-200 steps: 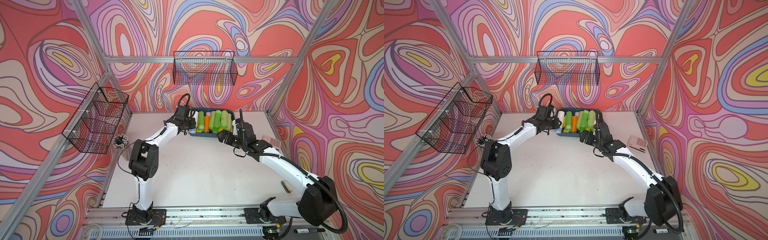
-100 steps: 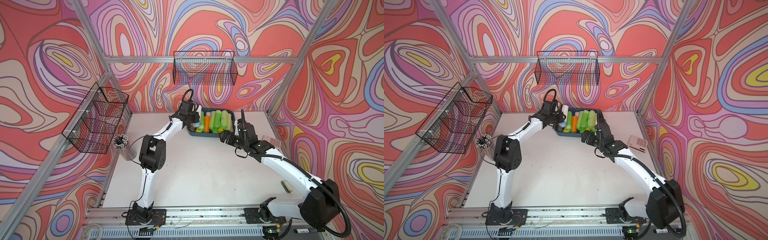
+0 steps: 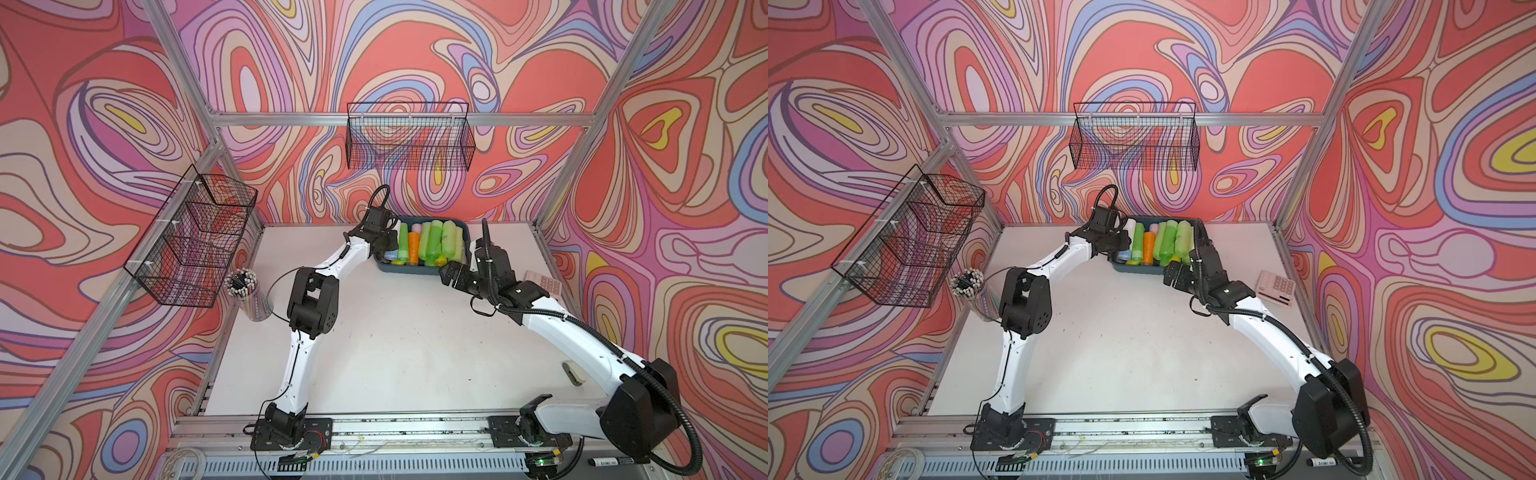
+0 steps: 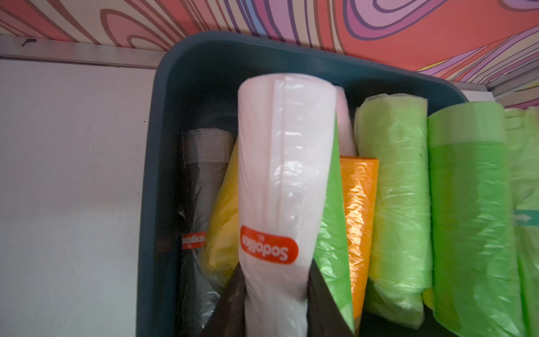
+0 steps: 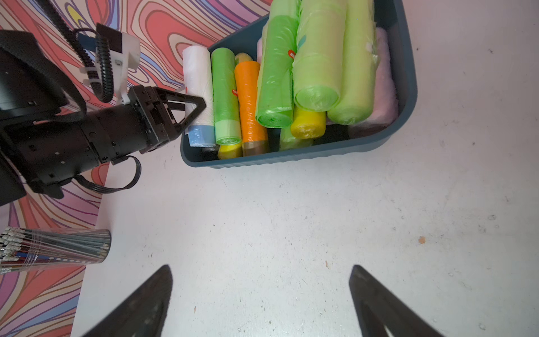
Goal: Put the roll of trash bags into the storage box
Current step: Place the roll of trash bags in the storage box, then reset both arms
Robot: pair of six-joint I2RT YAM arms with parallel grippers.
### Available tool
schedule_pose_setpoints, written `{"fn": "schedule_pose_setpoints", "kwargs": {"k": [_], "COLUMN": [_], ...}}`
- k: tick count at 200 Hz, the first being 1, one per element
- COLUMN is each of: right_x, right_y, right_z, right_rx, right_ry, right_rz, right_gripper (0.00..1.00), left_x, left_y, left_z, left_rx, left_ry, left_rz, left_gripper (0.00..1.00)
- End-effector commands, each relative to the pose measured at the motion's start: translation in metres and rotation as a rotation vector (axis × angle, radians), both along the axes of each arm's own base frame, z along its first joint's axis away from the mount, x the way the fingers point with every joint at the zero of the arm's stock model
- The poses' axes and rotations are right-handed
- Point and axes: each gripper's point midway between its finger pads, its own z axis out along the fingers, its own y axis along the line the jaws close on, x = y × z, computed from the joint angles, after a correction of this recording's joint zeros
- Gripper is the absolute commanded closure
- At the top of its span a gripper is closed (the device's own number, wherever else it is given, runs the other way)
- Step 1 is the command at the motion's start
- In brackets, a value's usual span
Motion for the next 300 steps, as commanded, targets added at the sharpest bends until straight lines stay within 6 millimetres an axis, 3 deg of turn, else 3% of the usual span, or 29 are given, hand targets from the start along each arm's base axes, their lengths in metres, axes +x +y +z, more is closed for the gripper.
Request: {"fn": "schedule_pose_setpoints", "kwargs": {"k": [1, 16, 86, 97, 111, 141, 184, 254, 285, 288, 300], "right_x": [-0.002, -0.003, -0.002, -0.002, 0.000, 0.005, 0.014, 0.034, 0.028, 0.027, 0.020], "right_y": [-0.006, -0.007, -0.004, -0.004, -0.006, -0.017, -0.022, -0.035, -0.053, -0.056, -0.066], "right_z": [0.003, 0.004, 0.006, 0.007, 0.007, 0.008, 0.011, 0.000, 0.004, 0.005, 0.002], "right_rx": [0.000, 0.002, 0.026, 0.019, 0.005, -0.050, -0.053, -0.099, -0.112, -0.112, -0.121], "right_ry": [-0.010, -0.010, -0.019, -0.024, -0.031, -0.039, -0.123, -0.211, -0.328, -0.340, -0.365], "right_rz": [-0.020, -0.023, -0.021, -0.022, -0.028, -0.074, -0.104, -0.199, -0.266, -0.280, -0.317], "right_gripper": [0.03, 0.03, 0.03, 0.03, 0.01, 0.02, 0.02, 0.02, 0.02, 0.02, 0.02], "left_x": [-0.001, -0.007, -0.028, -0.032, -0.039, -0.053, -0.100, -0.203, -0.229, -0.235, -0.242], "left_y": [-0.002, -0.005, 0.009, 0.011, 0.017, 0.048, 0.105, 0.213, 0.254, 0.259, 0.269], "left_z": [0.007, 0.018, 0.075, 0.083, 0.090, 0.101, 0.109, 0.065, 0.059, 0.048, 0.039], "left_rx": [0.002, -0.013, -0.015, -0.017, -0.009, 0.022, 0.118, 0.310, 0.338, 0.359, 0.398], "left_ry": [0.000, -0.006, -0.131, -0.146, -0.167, -0.225, -0.325, -0.329, -0.428, -0.413, -0.431], "left_rz": [-0.019, -0.041, -0.048, -0.046, -0.035, 0.079, 0.223, 0.444, 0.524, 0.532, 0.544], "left_gripper": [0.58, 0.44, 0.22, 0.00, 0.00, 0.00, 0.00, 0.00, 0.00, 0.00, 0.00]}}
